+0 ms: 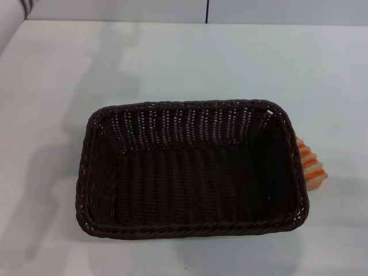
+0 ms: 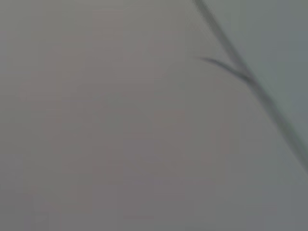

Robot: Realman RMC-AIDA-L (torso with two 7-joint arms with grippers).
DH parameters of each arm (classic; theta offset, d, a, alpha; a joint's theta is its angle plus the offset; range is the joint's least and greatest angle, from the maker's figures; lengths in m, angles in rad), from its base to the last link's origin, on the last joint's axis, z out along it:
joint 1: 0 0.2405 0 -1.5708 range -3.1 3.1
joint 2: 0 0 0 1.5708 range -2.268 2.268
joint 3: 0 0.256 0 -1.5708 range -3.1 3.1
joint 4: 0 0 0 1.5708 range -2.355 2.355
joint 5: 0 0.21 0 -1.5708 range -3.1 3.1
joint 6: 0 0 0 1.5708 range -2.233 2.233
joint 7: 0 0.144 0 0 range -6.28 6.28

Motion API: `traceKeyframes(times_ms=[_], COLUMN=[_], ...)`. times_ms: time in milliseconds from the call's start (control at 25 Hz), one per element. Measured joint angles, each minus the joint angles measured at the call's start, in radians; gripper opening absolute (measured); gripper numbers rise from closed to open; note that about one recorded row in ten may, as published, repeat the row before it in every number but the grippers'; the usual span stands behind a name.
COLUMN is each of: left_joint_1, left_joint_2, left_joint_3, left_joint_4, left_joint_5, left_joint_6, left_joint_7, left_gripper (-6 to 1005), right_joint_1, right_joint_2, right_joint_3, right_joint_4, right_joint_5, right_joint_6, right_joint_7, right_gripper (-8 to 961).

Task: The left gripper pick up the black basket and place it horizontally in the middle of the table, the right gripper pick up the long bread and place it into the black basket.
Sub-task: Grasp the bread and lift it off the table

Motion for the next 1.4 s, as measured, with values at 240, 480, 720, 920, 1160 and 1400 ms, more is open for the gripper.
traceKeyframes(times_ms=[240,480,720,920,1160,1400], left_joint_1=[0.077,0.096,0.084,0.077,0.058,0.049], left_joint_2=[-0.001,0.005,0.005,0.005,0.005,0.006], left_joint_3=[0.192,0.199,0.199,0.202,0.21,0.22], left_joint_4=[0.124,0.274,0.479,0.512,0.532,0.538], left_joint_5=[0.081,0.115,0.238,0.266,0.266,0.266], left_joint_6=[0.528,0.569,0.625,0.627,0.598,0.568], left_joint_7=[-0.163,-0.497,-0.801,-0.847,-0.843,-0.848], left_gripper=[771,818,818,818,818,818], right_joint_1=[0.048,0.076,0.091,0.11,0.144,0.184], right_joint_2=[0.001,0.003,0.004,0.005,0.005,0.005], right_joint_3=[-0.131,-0.235,-0.242,-0.244,-0.244,-0.236], right_joint_4=[0.001,0.008,0.024,0.03,0.032,0.033], right_joint_5=[0.0,-0.049,-0.094,-0.103,-0.118,-0.157], right_joint_6=[0.057,0.143,0.276,0.348,0.449,0.545], right_joint_7=[0.0,-0.001,-0.002,-0.003,-0.003,0.003], right_gripper=[784,782,781,779,777,775])
